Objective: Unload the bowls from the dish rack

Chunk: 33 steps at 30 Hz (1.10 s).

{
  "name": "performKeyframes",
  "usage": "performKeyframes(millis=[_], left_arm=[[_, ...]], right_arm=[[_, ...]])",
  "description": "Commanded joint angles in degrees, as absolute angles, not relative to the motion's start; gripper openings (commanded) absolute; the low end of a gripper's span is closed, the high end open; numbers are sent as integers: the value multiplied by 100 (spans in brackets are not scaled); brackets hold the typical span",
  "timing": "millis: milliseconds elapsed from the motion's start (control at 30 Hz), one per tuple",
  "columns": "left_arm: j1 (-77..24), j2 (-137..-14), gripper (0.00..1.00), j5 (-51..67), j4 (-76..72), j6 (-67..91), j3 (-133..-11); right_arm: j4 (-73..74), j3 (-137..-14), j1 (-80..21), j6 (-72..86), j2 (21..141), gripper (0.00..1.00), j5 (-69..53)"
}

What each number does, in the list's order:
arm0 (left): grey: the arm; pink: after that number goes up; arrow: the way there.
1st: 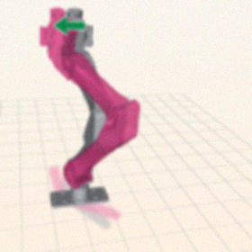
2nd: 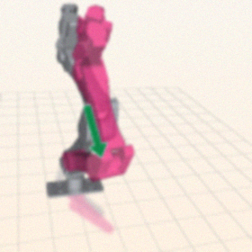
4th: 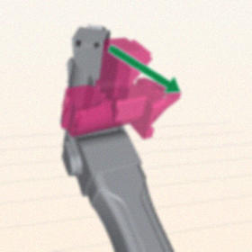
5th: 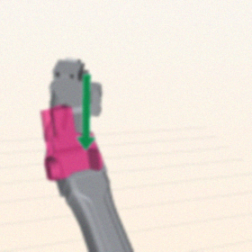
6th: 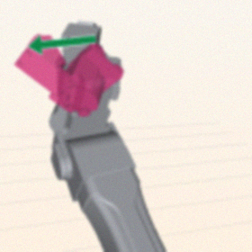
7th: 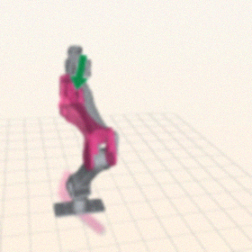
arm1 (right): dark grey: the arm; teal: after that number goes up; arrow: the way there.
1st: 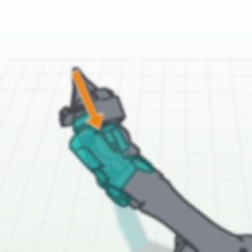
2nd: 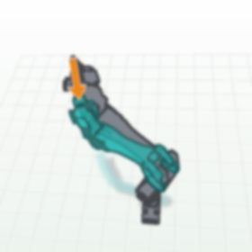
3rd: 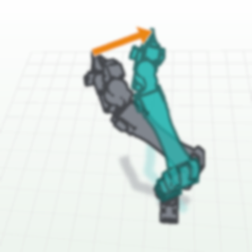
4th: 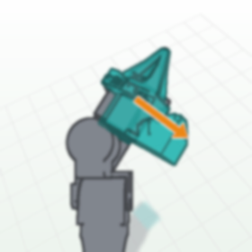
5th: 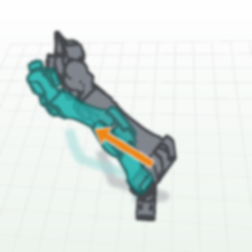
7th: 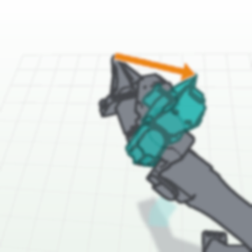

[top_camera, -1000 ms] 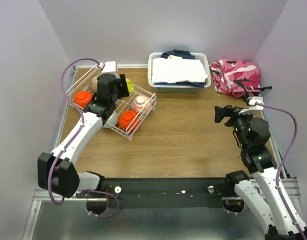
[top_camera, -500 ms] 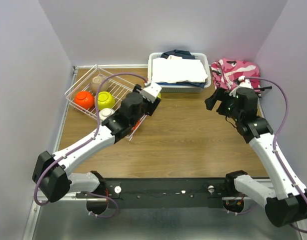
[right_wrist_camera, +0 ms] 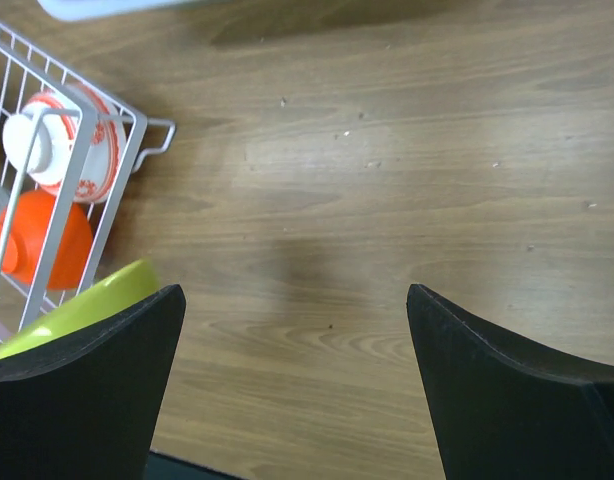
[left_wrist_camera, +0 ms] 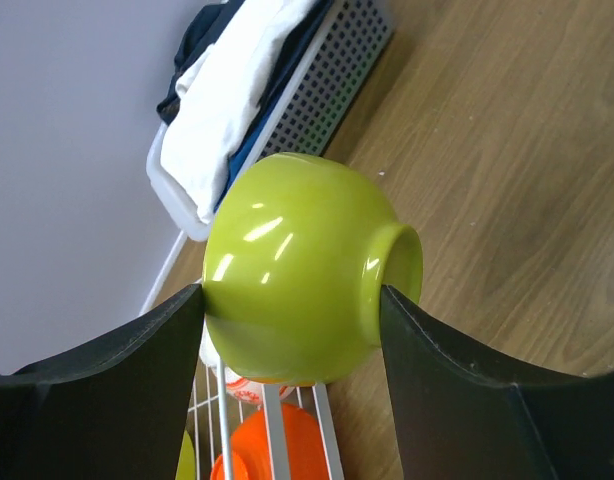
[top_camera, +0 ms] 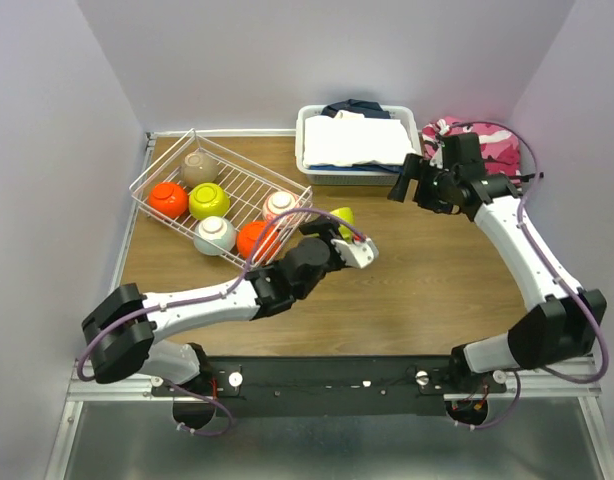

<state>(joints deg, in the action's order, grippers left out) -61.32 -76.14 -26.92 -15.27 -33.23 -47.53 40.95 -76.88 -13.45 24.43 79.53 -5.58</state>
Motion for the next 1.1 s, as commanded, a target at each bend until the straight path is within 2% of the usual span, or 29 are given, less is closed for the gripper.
performKeyframes(millis=[0,467,767,867,1067], left_arm=[[-6652,-8111,29,-3532,-2609,-4384,-4597],[-7646,-9578,23,-4473,-4262,-5791,-4386],[-7849,-10125,23,-4807,-5299,-6398,-4219],[-7840,-10151,23,-4834,-5379,-6416,-4157],[-7858,-10248,23,-4895,-5431,-6416,-4148]], right_arm=[[4913,-8077,-1397,2452,8665,100,-1581],[4965,-8253,-1924,2453,9404,95,-2039],[5642,-8429,-2461,2119,10098,92,-1671],[5827,-8420,-2514,2039,10213,89,-1530],[6064,-8508,-2557,1925,10573,69,-1635]])
